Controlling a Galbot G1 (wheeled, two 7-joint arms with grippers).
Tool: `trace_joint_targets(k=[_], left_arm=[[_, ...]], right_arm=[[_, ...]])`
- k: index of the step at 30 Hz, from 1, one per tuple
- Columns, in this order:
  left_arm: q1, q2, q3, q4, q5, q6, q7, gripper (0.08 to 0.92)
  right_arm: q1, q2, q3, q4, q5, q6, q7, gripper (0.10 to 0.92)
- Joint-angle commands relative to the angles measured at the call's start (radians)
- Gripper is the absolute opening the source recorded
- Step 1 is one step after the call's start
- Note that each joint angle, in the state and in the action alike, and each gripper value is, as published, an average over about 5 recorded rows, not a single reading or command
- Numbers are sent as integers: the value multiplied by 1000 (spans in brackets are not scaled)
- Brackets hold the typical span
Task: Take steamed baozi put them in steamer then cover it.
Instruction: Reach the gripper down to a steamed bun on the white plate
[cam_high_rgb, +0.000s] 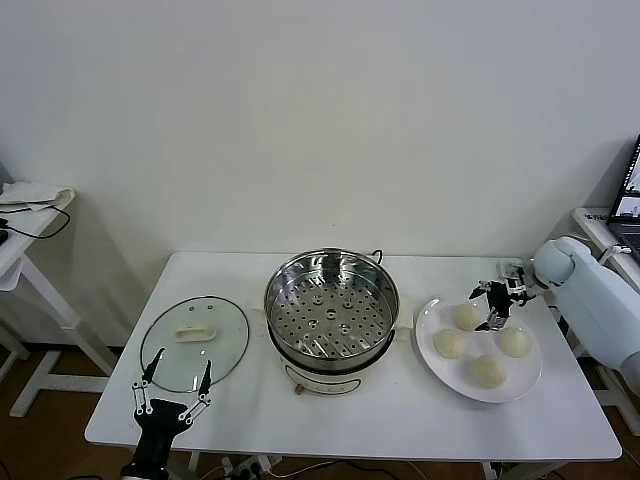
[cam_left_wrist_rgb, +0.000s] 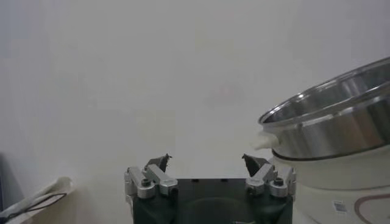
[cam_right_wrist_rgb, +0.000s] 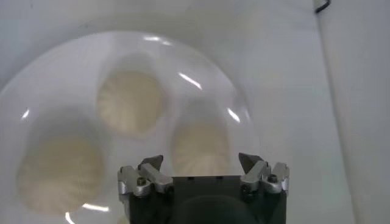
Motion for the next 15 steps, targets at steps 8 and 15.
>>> trace_joint_targets(k=[8, 15], left_arm=[[-1, -1, -3, 1, -3, 1, -5, 823], [3, -4, 2, -1, -1, 0, -6, 823]], right_arm=[[39, 86, -35, -104, -62, 13, 16, 802], [42, 79, -43, -93, -56, 15, 11, 686]])
